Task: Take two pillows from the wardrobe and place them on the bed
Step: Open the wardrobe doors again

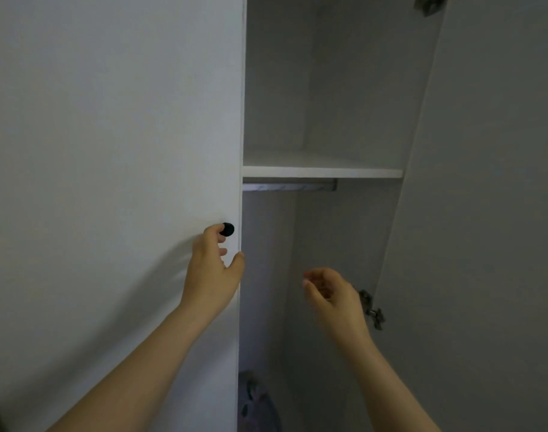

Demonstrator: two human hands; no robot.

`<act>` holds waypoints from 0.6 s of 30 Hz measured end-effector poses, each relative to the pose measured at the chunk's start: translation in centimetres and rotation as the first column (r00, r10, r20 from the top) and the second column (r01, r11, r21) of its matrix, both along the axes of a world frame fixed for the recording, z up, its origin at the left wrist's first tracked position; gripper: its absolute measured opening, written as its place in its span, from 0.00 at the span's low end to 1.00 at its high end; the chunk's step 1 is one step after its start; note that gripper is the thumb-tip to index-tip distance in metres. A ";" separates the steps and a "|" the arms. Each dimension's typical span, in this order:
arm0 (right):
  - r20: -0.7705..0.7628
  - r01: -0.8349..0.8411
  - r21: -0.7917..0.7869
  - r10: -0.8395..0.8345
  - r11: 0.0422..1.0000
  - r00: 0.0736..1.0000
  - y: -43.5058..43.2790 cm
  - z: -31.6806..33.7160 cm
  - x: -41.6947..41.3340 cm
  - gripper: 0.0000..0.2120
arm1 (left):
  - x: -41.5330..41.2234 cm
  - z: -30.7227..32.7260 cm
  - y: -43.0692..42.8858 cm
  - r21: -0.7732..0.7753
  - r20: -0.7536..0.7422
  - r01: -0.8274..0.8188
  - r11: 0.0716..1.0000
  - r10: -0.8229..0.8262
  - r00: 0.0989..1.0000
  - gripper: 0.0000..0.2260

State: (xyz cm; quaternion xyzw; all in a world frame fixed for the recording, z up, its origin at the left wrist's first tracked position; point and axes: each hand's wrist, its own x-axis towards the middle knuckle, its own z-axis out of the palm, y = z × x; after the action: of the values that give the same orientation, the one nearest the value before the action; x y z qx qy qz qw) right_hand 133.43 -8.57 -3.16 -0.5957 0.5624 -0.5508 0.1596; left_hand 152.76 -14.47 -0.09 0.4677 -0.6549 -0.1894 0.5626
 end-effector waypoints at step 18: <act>0.156 -0.447 0.019 0.439 0.894 0.885 -5.4 -1.1 -2.9 0.09 | -3.9 1.3 2.2 -0.011 -0.003 -0.405 0.914 0.405 0.914 0.08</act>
State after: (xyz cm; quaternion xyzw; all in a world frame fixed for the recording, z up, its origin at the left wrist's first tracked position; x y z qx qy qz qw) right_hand 130.49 -13.98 -4.23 -0.6613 0.4131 -0.5268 0.3384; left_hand 148.87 -12.24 1.21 0.5901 -0.5446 -0.0652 0.5924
